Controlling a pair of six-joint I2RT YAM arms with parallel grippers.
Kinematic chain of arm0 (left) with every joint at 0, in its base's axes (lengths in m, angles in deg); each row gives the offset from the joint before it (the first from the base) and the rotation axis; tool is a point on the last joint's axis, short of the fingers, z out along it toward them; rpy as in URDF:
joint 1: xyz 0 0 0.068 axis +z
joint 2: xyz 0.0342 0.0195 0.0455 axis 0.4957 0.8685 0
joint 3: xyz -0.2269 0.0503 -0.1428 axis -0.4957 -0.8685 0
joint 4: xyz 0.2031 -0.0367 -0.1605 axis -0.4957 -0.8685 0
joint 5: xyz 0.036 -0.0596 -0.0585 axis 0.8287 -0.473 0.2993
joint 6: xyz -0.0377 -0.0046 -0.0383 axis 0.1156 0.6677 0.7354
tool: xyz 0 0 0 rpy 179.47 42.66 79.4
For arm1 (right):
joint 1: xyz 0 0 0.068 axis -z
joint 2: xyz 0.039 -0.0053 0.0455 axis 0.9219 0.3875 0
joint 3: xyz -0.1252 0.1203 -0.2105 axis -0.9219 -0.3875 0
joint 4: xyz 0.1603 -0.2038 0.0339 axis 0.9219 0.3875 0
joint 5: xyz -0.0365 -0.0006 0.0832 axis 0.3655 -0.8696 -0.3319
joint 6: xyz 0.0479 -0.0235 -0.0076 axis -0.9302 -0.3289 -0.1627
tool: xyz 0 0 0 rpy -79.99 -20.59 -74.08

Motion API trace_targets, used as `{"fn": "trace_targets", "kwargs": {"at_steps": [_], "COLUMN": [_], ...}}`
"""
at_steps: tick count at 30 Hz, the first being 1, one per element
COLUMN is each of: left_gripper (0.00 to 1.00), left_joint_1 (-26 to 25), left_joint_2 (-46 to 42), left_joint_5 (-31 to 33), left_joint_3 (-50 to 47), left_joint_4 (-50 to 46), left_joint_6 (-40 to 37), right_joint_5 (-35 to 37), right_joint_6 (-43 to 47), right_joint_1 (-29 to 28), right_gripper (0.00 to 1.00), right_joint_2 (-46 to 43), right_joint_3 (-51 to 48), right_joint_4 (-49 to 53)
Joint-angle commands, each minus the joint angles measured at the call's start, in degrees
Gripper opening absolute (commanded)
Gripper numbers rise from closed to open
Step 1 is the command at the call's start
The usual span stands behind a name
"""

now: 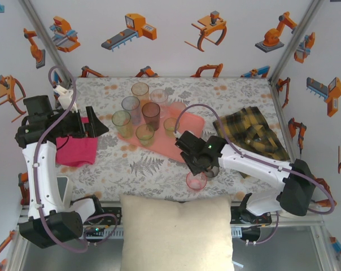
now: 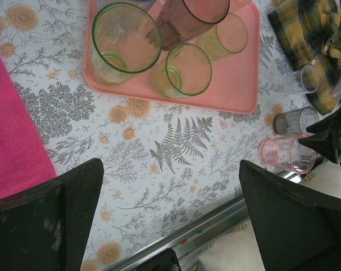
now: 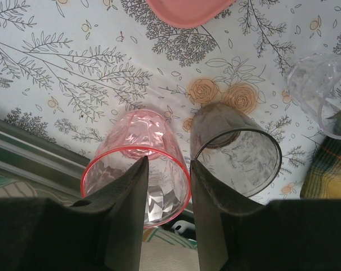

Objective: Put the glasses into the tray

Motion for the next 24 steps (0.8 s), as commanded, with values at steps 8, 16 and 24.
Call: {"fn": "trace_targets", "kwargs": {"at_steps": [8,16,24], "left_gripper": [0.97,0.97,0.97], "left_joint_1": [0.57,0.83,1.06], "left_joint_2": [-1.01,-1.19,-1.15], "left_joint_5": [-1.68,-1.75,-1.72], "left_joint_3": [0.05,-0.10,-0.30], "left_joint_4": [-0.76,-0.75,-0.53], "left_joint_6": [1.02,1.09,1.13], "right_joint_5": [-0.38,-1.12,-1.33], "right_joint_6": [1.49,2.61,3.95], "right_joint_1": [-0.49,-0.49,-0.49], "right_gripper": [0.37,0.37,0.37], "right_joint_2": [0.38,2.05,3.61], "right_joint_3": [-0.59,-1.09,-0.22], "right_joint_4": [1.70,0.74,0.65]}}
